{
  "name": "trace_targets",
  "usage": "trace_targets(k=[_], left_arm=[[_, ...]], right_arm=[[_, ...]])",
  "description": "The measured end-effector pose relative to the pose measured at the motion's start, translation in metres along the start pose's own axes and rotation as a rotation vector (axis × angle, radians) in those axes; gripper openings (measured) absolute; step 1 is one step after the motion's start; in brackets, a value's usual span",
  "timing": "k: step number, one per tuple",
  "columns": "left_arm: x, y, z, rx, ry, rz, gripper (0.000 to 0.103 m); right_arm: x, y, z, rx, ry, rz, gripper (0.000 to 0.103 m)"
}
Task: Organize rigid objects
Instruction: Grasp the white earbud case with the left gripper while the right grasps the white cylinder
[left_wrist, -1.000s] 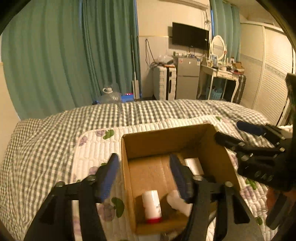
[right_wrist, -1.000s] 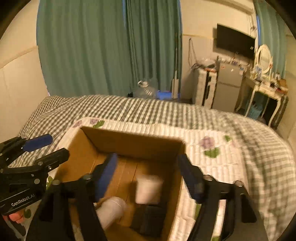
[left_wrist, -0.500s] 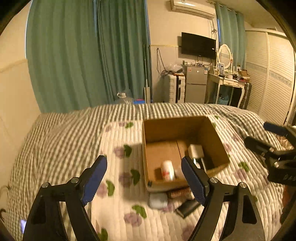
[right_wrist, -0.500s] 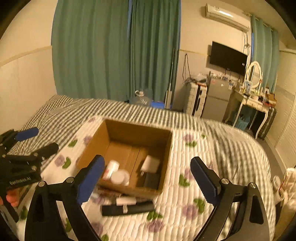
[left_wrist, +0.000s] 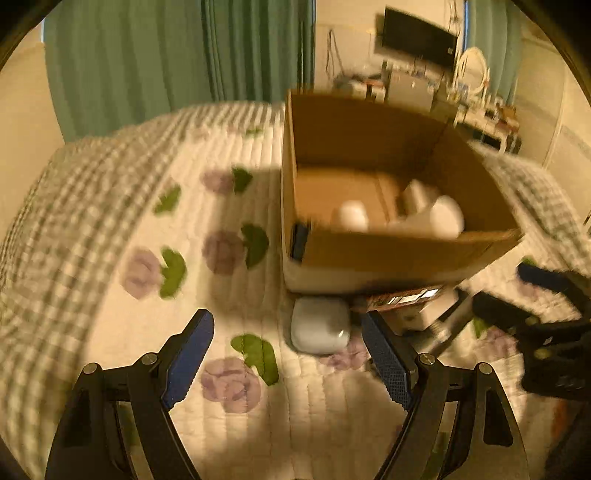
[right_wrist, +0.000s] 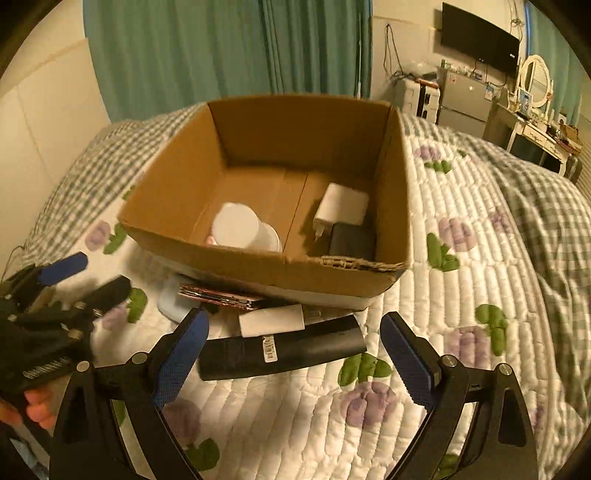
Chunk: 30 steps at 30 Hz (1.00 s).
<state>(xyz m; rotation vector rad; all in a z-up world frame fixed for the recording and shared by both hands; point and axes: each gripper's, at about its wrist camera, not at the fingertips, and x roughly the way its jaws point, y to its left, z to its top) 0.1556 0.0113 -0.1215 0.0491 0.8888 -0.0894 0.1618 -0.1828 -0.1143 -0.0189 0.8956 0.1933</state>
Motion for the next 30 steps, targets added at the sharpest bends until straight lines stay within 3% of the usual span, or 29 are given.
trace_targets(k=[4, 7, 11, 13, 14, 20, 25, 30], left_arm=[[0.029, -0.005, -0.014, 0.011, 0.06, 0.001, 0.085], [0.041, -0.01, -0.014, 0.021, 0.061, -0.013, 0.083], [0.058, -0.019, -0.015, 0.063, 0.069, 0.026, 0.081], [0.06, -0.023, -0.016, 0.08, 0.054, 0.012, 0.066], [0.06, -0.024, -0.015, 0.083, 0.048, -0.012, 0.052], [0.048, -0.017, -0.017, 0.056, 0.051, -0.051, 0.052], [0.016, 0.004, -0.021, 0.012, -0.022, -0.048, 0.052], [0.009, 0.017, -0.021, -0.007, -0.017, -0.055, 0.052]], right_arm=[[0.019, -0.004, -0.008, 0.009, 0.03, 0.011, 0.094], [0.032, -0.007, -0.013, 0.011, 0.051, 0.017, 0.094], [0.041, -0.008, -0.014, 0.013, 0.056, 0.012, 0.094], [0.044, -0.005, -0.015, 0.006, 0.058, 0.006, 0.094], [0.046, -0.004, -0.016, 0.003, 0.059, 0.004, 0.094], [0.048, 0.0, -0.02, -0.006, 0.058, -0.007, 0.094], [0.053, 0.012, -0.019, -0.036, 0.07, -0.012, 0.094], [0.059, 0.028, -0.014, -0.079, 0.073, -0.039, 0.09]])
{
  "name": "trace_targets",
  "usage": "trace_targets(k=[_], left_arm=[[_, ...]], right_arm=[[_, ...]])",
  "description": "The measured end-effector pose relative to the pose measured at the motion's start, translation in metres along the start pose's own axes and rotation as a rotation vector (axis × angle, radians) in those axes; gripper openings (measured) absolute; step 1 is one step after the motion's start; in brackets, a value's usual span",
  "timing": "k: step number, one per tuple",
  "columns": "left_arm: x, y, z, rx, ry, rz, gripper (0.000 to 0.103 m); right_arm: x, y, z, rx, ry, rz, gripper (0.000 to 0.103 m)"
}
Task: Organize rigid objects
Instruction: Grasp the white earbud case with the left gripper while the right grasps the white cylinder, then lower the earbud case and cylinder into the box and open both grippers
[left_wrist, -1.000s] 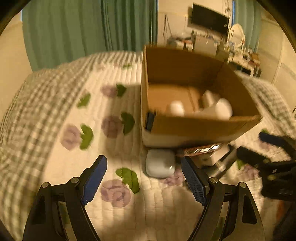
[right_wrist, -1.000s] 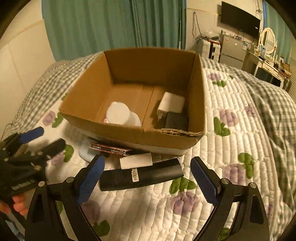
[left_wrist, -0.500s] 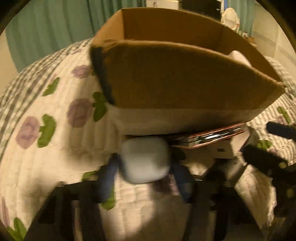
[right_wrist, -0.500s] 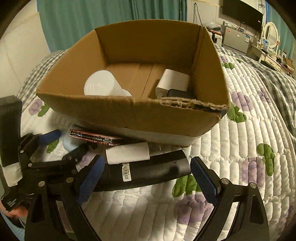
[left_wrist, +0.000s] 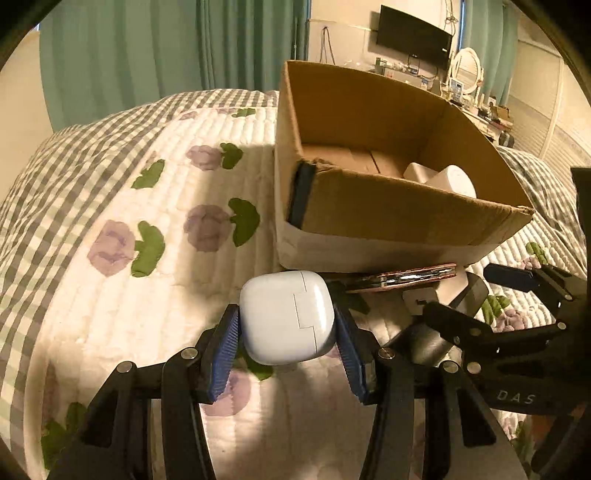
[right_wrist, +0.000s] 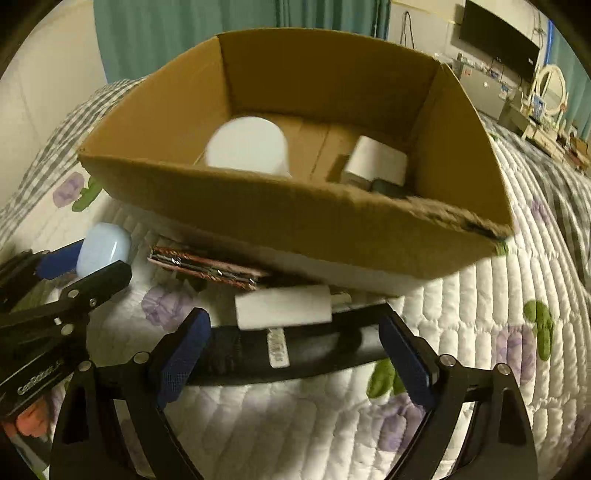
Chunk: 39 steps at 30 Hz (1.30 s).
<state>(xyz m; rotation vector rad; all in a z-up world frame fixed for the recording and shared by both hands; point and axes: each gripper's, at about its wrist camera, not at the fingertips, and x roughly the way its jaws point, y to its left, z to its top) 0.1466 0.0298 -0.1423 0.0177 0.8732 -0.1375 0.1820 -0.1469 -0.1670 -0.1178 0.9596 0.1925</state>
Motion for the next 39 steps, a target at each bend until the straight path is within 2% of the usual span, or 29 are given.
trace_targets(k=[2, 4, 7, 10, 22, 31, 36, 39], left_arm=[[-0.002, -0.004, -0.003, -0.003, 0.012, 0.002, 0.052], [0.002, -0.007, -0.003, -0.006, 0.021, 0.006, 0.052], [0.006, -0.004, -0.001, -0.016, 0.03, 0.003, 0.052], [0.006, -0.006, 0.0, -0.016, 0.031, 0.003, 0.052], [-0.017, -0.017, -0.001, 0.006, 0.035, 0.029, 0.052], [-0.076, -0.029, 0.008, 0.032, -0.045, 0.013, 0.052], [-0.108, -0.042, 0.026, 0.044, -0.091, -0.025, 0.052], [-0.121, -0.048, 0.046, 0.067, -0.129, -0.015, 0.052]], right_arm=[[0.001, 0.004, 0.004, -0.011, -0.006, -0.015, 0.088], [0.003, 0.007, 0.007, -0.013, -0.008, -0.033, 0.082], [0.013, 0.006, 0.01, 0.007, 0.019, -0.032, 0.063], [0.019, 0.007, 0.011, 0.001, 0.02, -0.047, 0.057], [-0.021, 0.006, -0.003, -0.015, -0.054, -0.027, 0.055], [-0.081, 0.003, -0.02, -0.019, -0.132, -0.008, 0.055], [-0.125, 0.002, -0.01, -0.027, -0.212, -0.017, 0.055], [-0.151, -0.006, 0.004, -0.021, -0.27, -0.016, 0.055]])
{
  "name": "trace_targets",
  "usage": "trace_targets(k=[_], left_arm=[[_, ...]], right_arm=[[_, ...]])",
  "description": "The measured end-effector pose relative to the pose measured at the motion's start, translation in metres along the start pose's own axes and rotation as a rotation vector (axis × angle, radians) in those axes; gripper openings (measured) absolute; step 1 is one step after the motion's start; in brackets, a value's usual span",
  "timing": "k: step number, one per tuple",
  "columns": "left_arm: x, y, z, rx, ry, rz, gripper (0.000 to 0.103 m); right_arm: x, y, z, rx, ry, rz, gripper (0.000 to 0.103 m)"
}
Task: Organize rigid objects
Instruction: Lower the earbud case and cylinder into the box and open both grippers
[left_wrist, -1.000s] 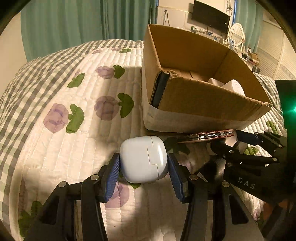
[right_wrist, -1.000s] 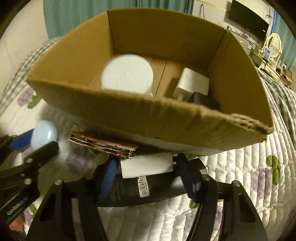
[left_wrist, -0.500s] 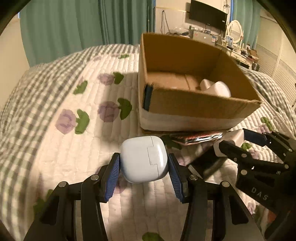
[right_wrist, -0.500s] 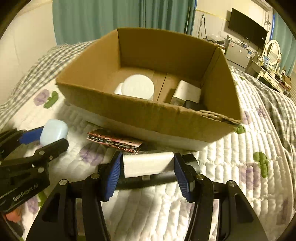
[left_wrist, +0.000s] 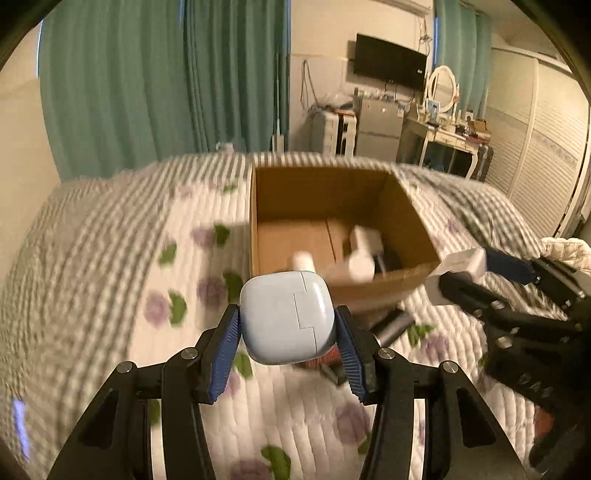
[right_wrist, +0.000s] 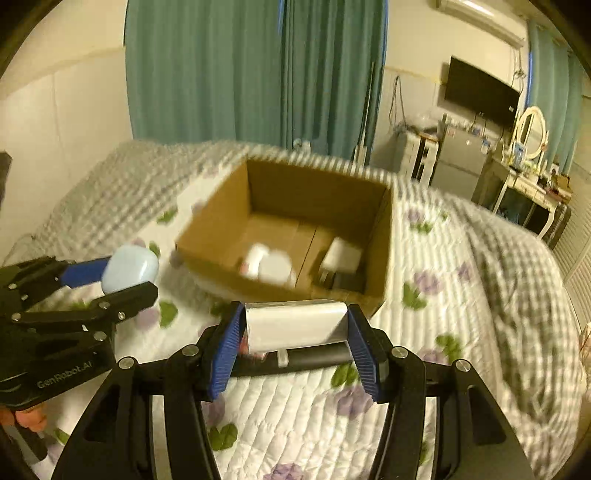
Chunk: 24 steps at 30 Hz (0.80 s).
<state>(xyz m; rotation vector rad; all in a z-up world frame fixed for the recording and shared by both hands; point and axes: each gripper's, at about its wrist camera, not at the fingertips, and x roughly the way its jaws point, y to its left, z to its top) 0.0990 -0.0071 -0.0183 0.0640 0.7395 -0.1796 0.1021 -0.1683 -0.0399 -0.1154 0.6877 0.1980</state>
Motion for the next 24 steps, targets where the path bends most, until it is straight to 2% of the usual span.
trace_targets(k=[7, 13, 19, 22, 24], left_arm=[[0.006, 0.0, 0.069, 0.007, -0.082, -0.015, 0.052], [0.065, -0.001, 0.109, 0.01, -0.062, -0.034, 0.052], [0.136, -0.003, 0.12, 0.033, 0.004, -0.003, 0.052], [0.17, -0.003, 0.115, 0.037, 0.057, -0.014, 0.052], [0.183, -0.005, 0.108, 0.051, 0.073, 0.008, 0.052]], right_arm=[[-0.016, -0.027, 0.062, 0.01, -0.096, -0.019, 0.055], [0.013, -0.049, 0.105, 0.028, -0.128, -0.02, 0.055], [0.069, -0.065, 0.128, 0.02, -0.112, -0.017, 0.055], [0.099, -0.071, 0.126, 0.019, -0.096, -0.01, 0.055], [0.119, -0.073, 0.123, 0.018, -0.081, -0.004, 0.055]])
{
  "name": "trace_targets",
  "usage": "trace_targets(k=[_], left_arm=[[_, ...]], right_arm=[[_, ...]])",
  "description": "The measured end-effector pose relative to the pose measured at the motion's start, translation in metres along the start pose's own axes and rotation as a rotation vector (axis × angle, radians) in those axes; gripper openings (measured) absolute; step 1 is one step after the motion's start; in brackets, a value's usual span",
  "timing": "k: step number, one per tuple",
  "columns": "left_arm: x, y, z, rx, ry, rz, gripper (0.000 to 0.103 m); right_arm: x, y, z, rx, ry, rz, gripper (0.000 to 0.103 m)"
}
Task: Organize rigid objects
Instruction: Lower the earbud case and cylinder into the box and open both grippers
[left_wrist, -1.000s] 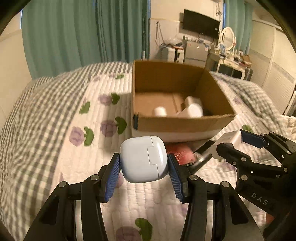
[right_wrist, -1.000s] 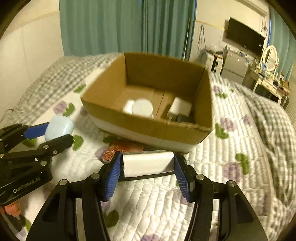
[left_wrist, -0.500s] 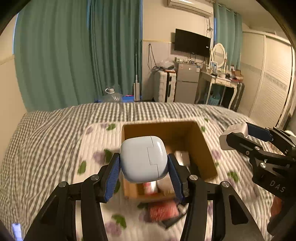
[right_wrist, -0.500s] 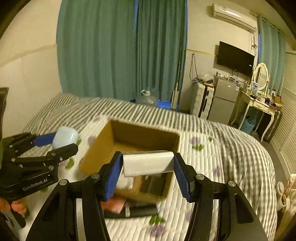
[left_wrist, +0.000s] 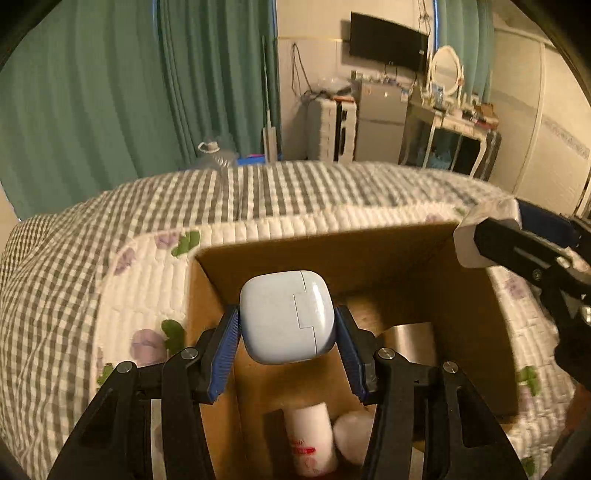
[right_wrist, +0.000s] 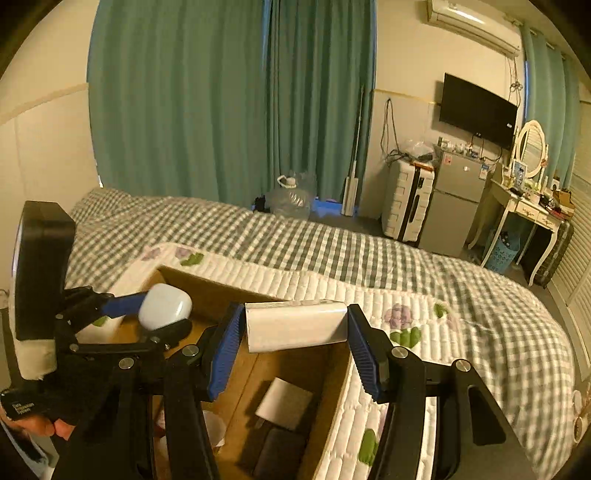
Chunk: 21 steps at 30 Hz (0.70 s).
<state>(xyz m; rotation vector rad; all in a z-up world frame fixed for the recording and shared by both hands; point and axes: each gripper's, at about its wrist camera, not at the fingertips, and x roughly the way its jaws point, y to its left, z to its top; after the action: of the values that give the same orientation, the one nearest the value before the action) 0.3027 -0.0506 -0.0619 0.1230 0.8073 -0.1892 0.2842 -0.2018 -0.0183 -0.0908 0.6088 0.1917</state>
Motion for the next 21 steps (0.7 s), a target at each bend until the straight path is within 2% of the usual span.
trace_targets(k=[2, 4, 5, 9, 11, 14, 17, 21], left_arm=[[0.005, -0.004, -0.005, 0.02, 0.002, 0.014, 0.055], [0.001, -0.006, -0.005, 0.03, -0.02, 0.034, 0.069], [-0.002, -0.004, -0.004, 0.023, -0.034, 0.025, 0.073], [-0.014, 0.0, 0.001, -0.008, -0.052, -0.012, 0.073], [-0.023, 0.0, 0.003, -0.004, -0.075, 0.007, 0.073], [-0.042, 0.002, 0.002, -0.006, -0.081, -0.006, 0.073], [-0.065, 0.004, -0.004, -0.004, -0.091, 0.002, 0.073], [-0.103, 0.017, -0.018, -0.028, -0.109, 0.018, 0.079]], right_arm=[[0.013, -0.003, -0.007, 0.0, 0.005, 0.008, 0.055], [0.018, -0.007, -0.012, 0.006, 0.003, 0.014, 0.055], [0.02, -0.01, -0.013, 0.015, -0.002, 0.02, 0.055], [0.026, -0.013, -0.012, 0.012, 0.001, 0.006, 0.055], [0.033, -0.011, -0.011, 0.001, 0.007, -0.005, 0.055], [0.041, -0.013, -0.004, 0.014, 0.021, 0.035, 0.057], [0.03, -0.015, 0.005, 0.062, 0.006, 0.025, 0.084], [-0.008, -0.012, 0.006, 0.091, 0.022, 0.0, 0.084]])
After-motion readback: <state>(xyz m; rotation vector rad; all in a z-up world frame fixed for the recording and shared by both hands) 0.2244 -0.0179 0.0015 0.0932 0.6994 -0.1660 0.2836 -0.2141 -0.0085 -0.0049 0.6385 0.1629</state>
